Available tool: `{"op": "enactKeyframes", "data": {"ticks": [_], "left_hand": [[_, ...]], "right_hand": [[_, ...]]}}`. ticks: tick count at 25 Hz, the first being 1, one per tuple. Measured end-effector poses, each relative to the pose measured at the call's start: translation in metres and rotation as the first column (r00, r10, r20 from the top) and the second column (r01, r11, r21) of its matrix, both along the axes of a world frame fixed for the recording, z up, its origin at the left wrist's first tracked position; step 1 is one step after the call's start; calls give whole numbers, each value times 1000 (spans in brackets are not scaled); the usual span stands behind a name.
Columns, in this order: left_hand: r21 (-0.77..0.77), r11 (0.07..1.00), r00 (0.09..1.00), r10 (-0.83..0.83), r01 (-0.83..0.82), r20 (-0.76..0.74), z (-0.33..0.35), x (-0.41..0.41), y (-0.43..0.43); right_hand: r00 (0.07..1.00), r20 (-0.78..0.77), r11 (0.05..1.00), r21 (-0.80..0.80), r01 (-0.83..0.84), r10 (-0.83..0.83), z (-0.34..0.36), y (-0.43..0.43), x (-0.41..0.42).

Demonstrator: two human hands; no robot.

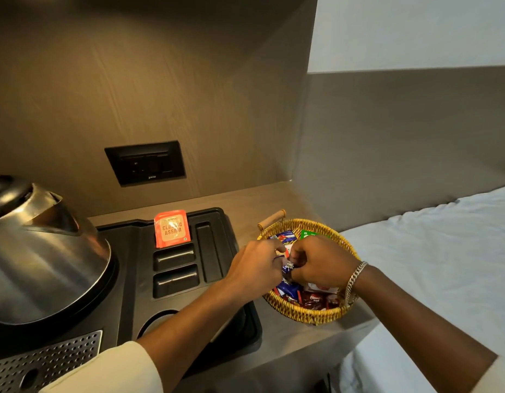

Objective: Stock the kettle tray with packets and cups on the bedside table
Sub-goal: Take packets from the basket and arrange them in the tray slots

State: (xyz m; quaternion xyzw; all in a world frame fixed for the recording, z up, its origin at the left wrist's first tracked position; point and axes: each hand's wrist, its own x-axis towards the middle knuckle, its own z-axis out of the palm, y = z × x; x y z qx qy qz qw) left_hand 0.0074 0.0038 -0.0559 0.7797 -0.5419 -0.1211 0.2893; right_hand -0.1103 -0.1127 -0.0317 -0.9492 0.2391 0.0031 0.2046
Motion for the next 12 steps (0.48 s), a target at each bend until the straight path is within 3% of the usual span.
{"op": "enactKeyframes", "data": {"ticks": [4,7,8,10,12], "left_hand": [[-137,984,927,60,-118,-370,14,4,9],[-160,970,785,48,-186,-617,22,14,26],[-188,961,749,27,-200,-662,23,16,33],[-246,940,683,-20,-235,-730,22,20,50],[-276,919,601,-56,-281,-798,20,24,65]], "right_hand": [[963,266,995,77,-70,47,7,10,-3],[947,317,937,346,-57,-59,11,15,-2],[942,316,865,499,-59,-117,13,17,-1],[928,294,623,776,-92,-230,16,21,2],[917,272,469,876,-110,-292,16,26,8]]}}
